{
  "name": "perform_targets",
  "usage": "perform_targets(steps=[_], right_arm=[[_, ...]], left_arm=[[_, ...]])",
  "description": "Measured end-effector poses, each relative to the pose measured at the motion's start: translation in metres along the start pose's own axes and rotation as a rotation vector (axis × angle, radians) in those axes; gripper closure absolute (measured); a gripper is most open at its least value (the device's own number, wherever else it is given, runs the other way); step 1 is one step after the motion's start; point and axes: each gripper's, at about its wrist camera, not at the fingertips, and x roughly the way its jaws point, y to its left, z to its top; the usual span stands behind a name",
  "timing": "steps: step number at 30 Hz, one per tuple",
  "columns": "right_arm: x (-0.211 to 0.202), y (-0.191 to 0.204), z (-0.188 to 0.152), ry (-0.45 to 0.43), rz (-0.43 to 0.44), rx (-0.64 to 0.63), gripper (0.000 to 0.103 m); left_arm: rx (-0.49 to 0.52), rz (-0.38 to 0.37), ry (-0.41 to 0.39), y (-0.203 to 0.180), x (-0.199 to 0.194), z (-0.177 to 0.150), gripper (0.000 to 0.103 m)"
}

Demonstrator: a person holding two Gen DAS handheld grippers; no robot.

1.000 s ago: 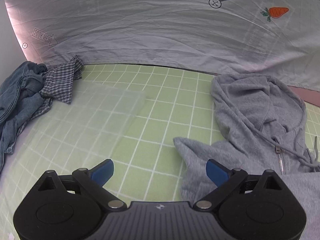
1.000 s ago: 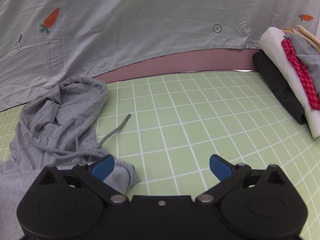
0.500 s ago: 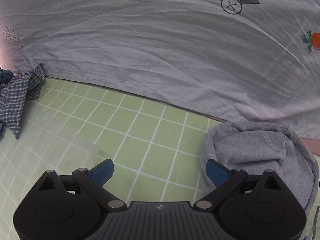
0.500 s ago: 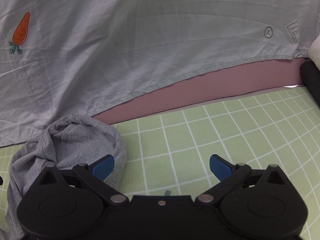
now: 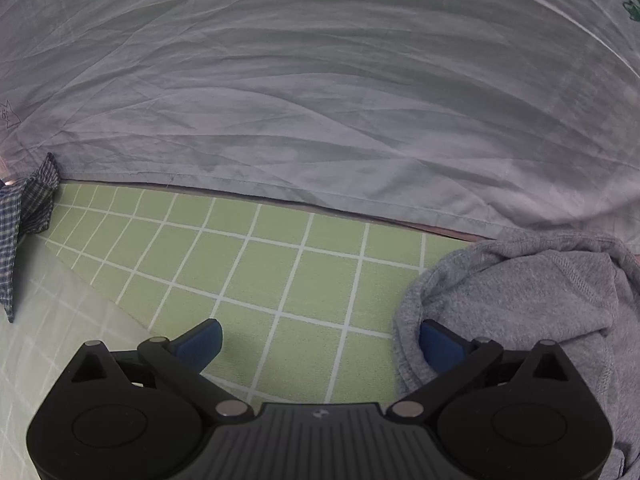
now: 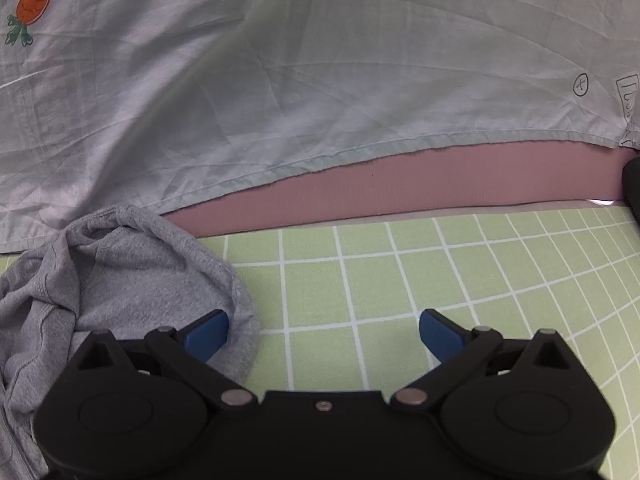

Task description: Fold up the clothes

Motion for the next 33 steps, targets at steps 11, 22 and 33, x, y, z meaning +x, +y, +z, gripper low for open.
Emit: perform_targets(steps=[11,22,33], right_arm=[[-0.012,-0.018,0.002,-0.046,-0.1,-0.033,0.0],[-0.127,-0.034,-0.013,-0.249,-0.142,-0.027,0.0],[-0.227,-0.053,-0.083,-0.299,-0.156,-0.013,0.0]], left_arm=[[0.015,0.098,-0.059,0.01,-0.016,0.0,0.0],[0.034,0.147,-0.307,0.017,-0.142,-0.027,0.0],[0.009,0.124,-0.295,0.044,-0.227,-0.115,0.0]])
